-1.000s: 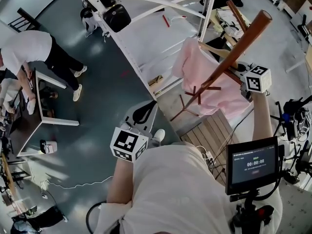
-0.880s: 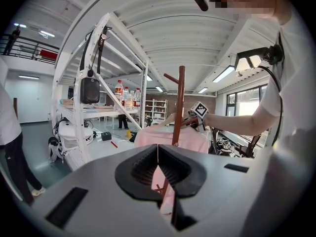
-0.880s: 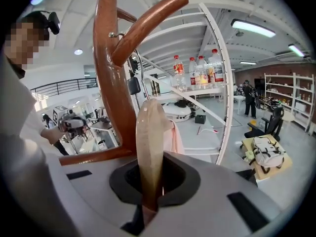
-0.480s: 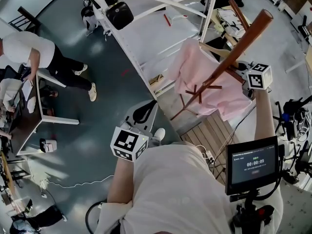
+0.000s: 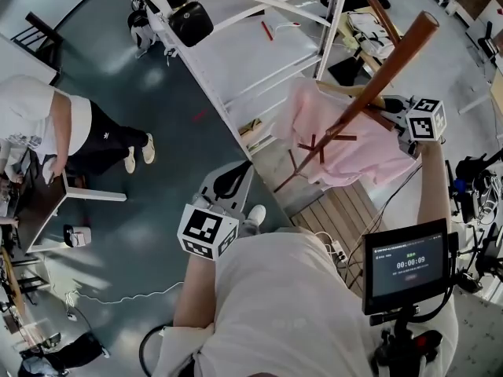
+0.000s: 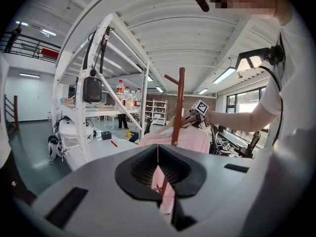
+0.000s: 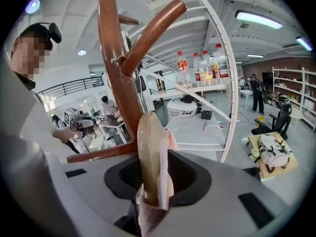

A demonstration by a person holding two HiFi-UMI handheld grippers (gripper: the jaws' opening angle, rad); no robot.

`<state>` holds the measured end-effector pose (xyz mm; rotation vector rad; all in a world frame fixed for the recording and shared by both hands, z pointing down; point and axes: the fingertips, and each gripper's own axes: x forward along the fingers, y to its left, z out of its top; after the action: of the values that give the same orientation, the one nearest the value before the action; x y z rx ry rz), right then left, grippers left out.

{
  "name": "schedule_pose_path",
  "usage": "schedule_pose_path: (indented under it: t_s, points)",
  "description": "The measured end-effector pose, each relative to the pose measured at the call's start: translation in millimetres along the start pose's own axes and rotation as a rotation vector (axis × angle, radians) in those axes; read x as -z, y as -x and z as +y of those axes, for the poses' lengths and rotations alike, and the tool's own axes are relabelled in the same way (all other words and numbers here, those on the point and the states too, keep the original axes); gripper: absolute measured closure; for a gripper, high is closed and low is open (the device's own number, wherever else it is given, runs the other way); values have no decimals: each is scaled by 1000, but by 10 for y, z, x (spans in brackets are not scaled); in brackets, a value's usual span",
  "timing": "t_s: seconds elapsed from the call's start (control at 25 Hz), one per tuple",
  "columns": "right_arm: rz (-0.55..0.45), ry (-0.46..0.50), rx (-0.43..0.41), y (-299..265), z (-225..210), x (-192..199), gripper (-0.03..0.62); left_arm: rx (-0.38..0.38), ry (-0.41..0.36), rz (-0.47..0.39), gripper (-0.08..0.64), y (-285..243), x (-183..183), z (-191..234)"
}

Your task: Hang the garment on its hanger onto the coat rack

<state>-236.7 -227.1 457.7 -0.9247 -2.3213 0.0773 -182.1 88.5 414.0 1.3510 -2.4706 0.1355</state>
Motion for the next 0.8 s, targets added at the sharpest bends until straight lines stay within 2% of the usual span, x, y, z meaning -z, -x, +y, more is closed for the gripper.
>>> schedule_pose_path:
  t_s: [0.48, 0.8]
  points:
    - [-46, 55, 20, 295, 41, -191, 502, 29, 1, -5, 552, -90, 1, -17]
    - [-208, 64, 151, 805, 271, -533, 503, 82, -13, -19, 552, -9, -35, -60]
